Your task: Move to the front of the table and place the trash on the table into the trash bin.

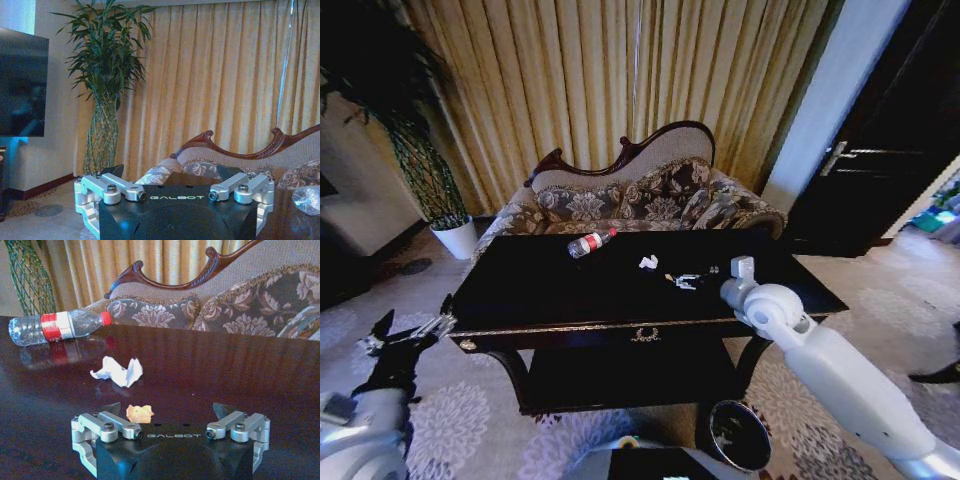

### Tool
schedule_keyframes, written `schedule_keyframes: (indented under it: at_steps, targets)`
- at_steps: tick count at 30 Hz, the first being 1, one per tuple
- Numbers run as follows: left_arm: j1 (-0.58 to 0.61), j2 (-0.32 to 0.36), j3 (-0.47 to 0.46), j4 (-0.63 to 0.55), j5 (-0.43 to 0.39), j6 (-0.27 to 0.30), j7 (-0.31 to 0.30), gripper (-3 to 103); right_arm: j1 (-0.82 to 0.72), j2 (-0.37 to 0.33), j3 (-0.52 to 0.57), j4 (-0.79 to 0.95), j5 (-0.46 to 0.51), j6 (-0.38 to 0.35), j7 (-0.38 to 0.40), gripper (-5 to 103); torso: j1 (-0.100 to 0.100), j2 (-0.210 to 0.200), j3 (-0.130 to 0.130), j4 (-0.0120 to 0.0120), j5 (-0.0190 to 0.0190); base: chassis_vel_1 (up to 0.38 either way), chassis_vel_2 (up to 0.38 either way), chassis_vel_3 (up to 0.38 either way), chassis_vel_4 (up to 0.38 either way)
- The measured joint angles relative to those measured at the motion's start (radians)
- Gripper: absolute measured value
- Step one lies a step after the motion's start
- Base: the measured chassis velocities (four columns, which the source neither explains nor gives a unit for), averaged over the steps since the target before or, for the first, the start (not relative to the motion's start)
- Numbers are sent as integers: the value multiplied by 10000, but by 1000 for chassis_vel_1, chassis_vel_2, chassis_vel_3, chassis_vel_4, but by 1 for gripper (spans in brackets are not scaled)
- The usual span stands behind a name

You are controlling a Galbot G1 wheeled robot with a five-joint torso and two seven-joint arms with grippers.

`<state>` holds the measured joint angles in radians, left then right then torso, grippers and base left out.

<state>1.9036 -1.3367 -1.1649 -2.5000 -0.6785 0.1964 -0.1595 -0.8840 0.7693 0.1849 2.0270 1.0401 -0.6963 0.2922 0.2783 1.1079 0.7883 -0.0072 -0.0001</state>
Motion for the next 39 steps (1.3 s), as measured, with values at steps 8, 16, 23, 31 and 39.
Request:
schedule_keyframes:
  at_steps: [8,16,23,31,39]
  targets:
    - [-35,-73,48,0,-1,8,-28,100,258,171,-336,-135,322,-198,297,100,0,0,0,1,0,0,0,0,0]
    - [-37,-105,49,0,-4,16,-32,100,482,292,-692,-260,635,-200,729,100,0,0,0,1,0,0,0,0,0]
    - [-40,-113,41,0,-6,18,-33,100,531,331,-767,-355,601,-197,752,100,0,0,-1,0,0,0,0,0,0]
    - [-56,-117,43,0,-7,18,-33,100,424,198,-695,-197,461,-199,728,100,1,0,0,0,2,0,0,0,0]
    - [-74,-127,62,0,-11,14,-13,100,334,77,-681,-52,256,-196,674,100,0,0,0,0,1,0,0,0,0]
